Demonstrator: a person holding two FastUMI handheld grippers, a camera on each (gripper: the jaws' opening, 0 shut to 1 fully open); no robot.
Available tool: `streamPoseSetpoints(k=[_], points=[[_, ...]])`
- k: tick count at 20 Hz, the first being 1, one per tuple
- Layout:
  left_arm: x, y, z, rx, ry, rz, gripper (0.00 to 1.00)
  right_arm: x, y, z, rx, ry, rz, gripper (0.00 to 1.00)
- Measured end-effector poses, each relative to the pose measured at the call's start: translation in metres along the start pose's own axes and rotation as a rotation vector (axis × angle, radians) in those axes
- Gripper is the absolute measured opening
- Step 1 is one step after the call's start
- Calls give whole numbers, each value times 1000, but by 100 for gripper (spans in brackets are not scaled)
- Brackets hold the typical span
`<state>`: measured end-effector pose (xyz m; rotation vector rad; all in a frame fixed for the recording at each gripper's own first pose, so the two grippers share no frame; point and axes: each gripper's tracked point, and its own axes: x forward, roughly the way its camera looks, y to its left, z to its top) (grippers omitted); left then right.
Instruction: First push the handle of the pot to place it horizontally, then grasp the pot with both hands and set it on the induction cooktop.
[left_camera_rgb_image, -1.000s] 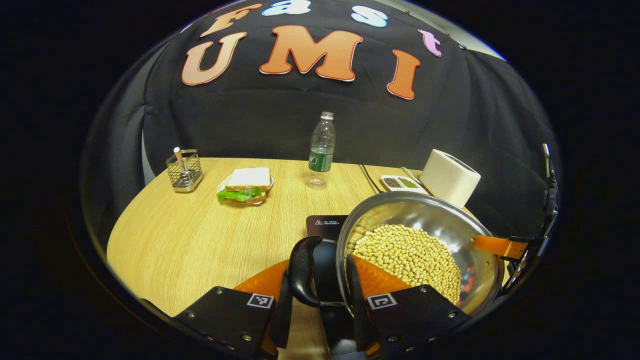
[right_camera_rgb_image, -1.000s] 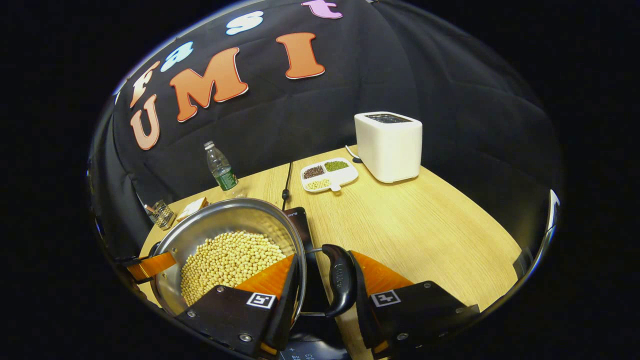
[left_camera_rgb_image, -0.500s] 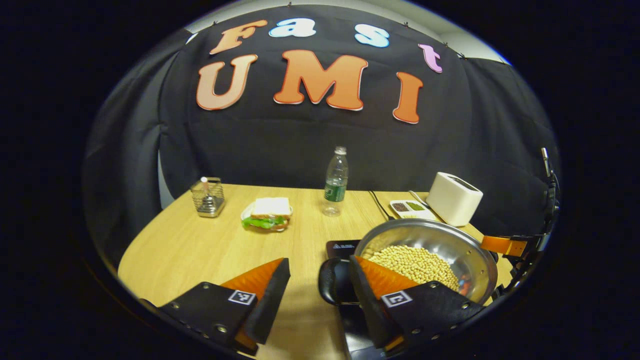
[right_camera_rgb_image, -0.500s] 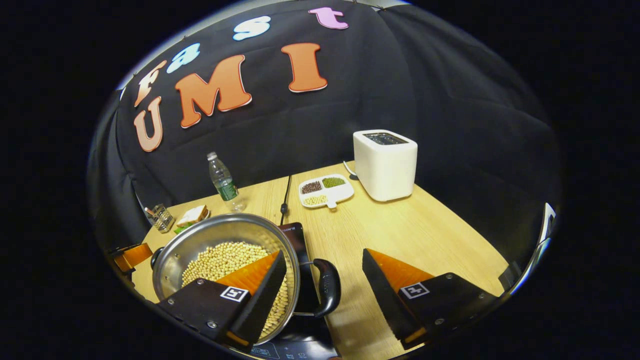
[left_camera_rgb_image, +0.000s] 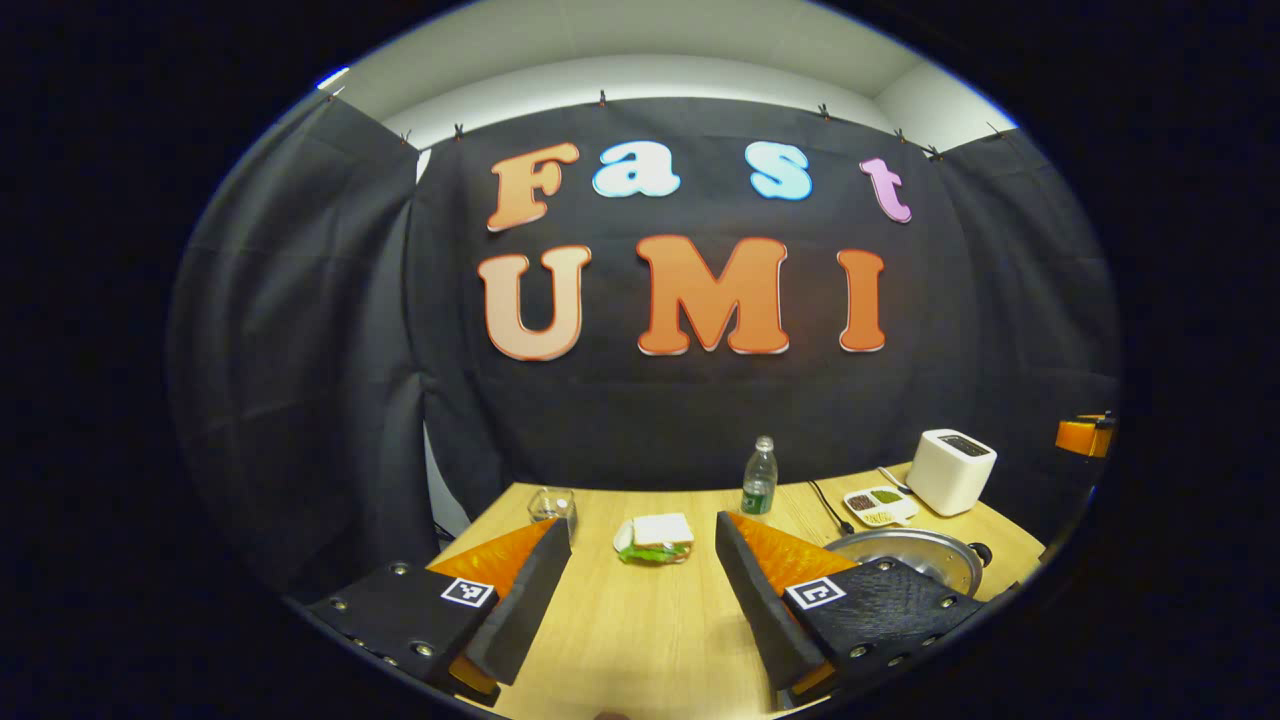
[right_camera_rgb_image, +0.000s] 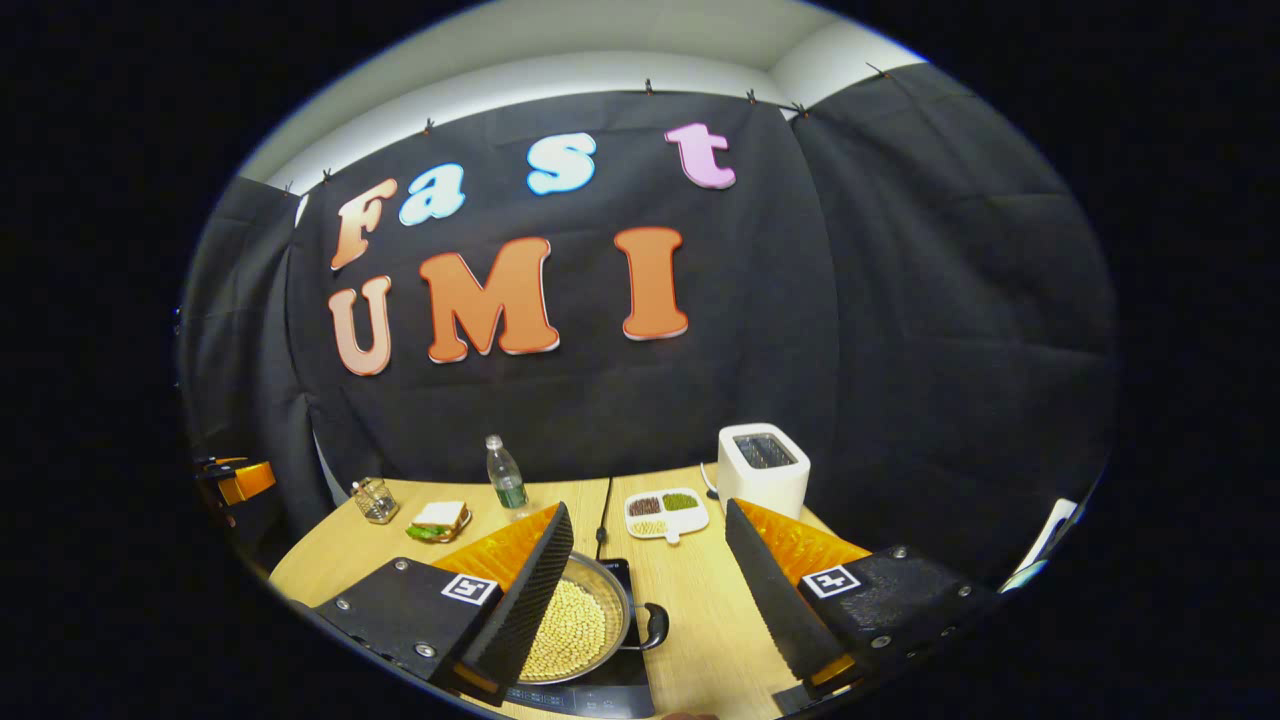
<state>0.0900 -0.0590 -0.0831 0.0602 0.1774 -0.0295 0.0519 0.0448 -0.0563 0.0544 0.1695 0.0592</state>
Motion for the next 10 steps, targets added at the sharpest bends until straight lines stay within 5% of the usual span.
streamPoseSetpoints(k=[5, 10], points=[[-59, 32, 70, 15, -109, 10, 89, -51, -9, 62, -63, -111, -1, 100], [-91, 70, 94, -21, -176, 59, 89, -82, -22, 76, -29, -170, -24, 95]])
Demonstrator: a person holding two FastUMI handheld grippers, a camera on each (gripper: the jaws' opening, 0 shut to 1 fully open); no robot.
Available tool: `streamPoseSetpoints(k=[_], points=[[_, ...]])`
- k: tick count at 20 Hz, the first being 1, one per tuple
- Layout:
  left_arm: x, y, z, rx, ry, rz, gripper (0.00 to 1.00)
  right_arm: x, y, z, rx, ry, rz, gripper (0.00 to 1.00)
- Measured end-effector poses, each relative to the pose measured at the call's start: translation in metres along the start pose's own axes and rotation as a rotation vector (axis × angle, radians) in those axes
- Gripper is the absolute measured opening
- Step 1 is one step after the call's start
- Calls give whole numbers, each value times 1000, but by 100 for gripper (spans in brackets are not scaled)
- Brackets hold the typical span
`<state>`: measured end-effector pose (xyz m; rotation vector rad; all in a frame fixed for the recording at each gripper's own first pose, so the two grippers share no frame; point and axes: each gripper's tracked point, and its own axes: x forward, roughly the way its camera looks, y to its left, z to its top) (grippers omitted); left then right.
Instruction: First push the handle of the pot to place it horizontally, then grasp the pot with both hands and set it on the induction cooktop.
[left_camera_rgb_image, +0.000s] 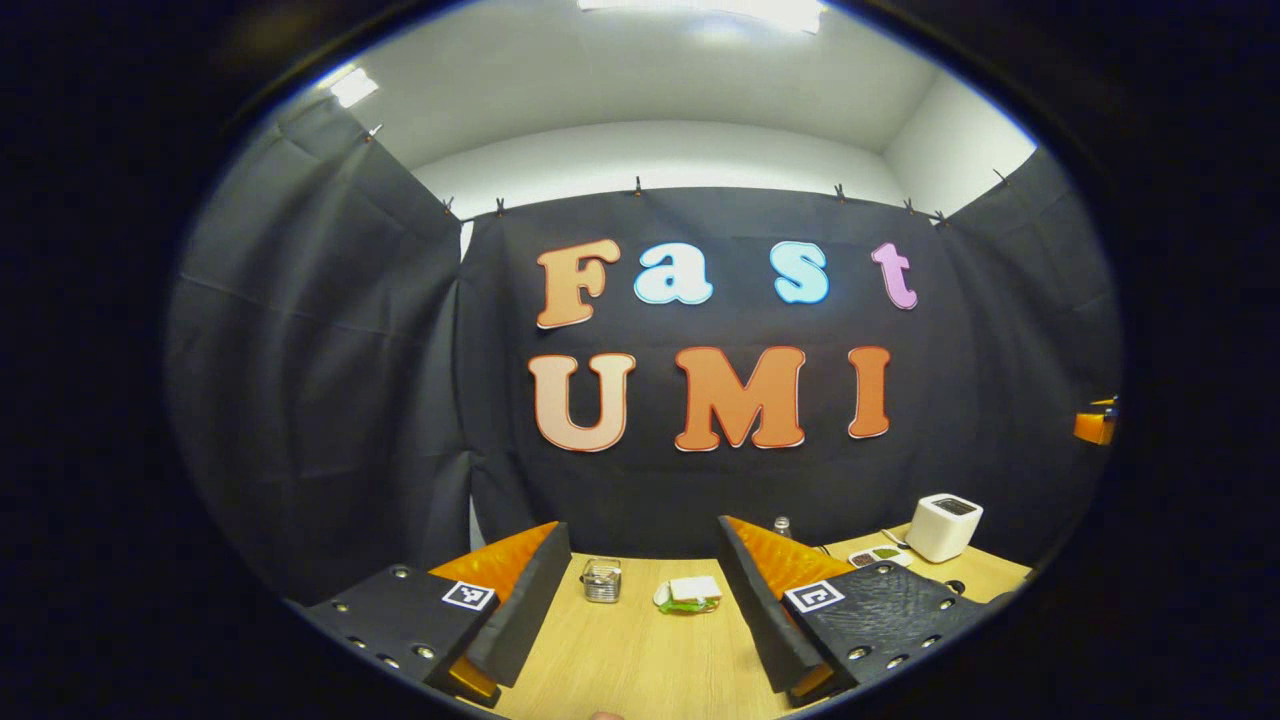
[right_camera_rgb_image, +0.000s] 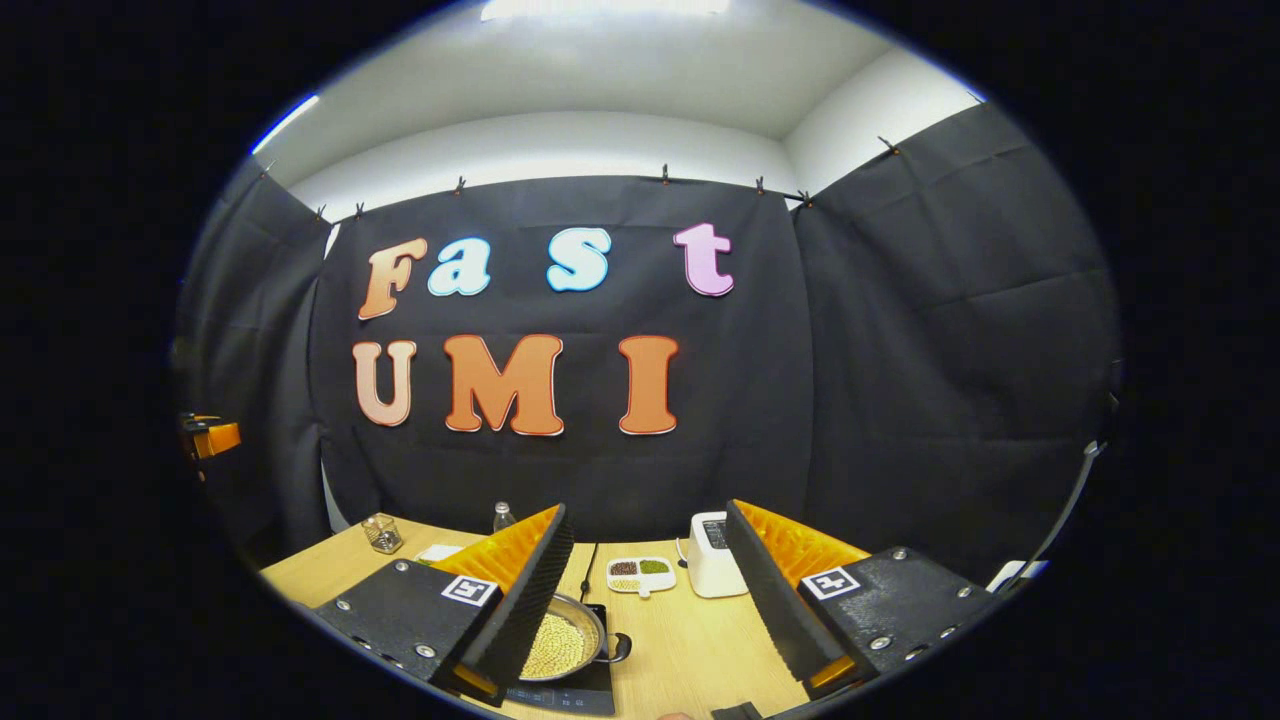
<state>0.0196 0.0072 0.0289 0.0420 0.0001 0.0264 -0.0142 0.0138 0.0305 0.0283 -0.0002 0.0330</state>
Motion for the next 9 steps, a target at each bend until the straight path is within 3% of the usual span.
streamPoseSetpoints(k=[9], points=[[-8, -1, 4, 15, 0, 3, 89, -11, -12, 5, 4, -28, -18, 95]])
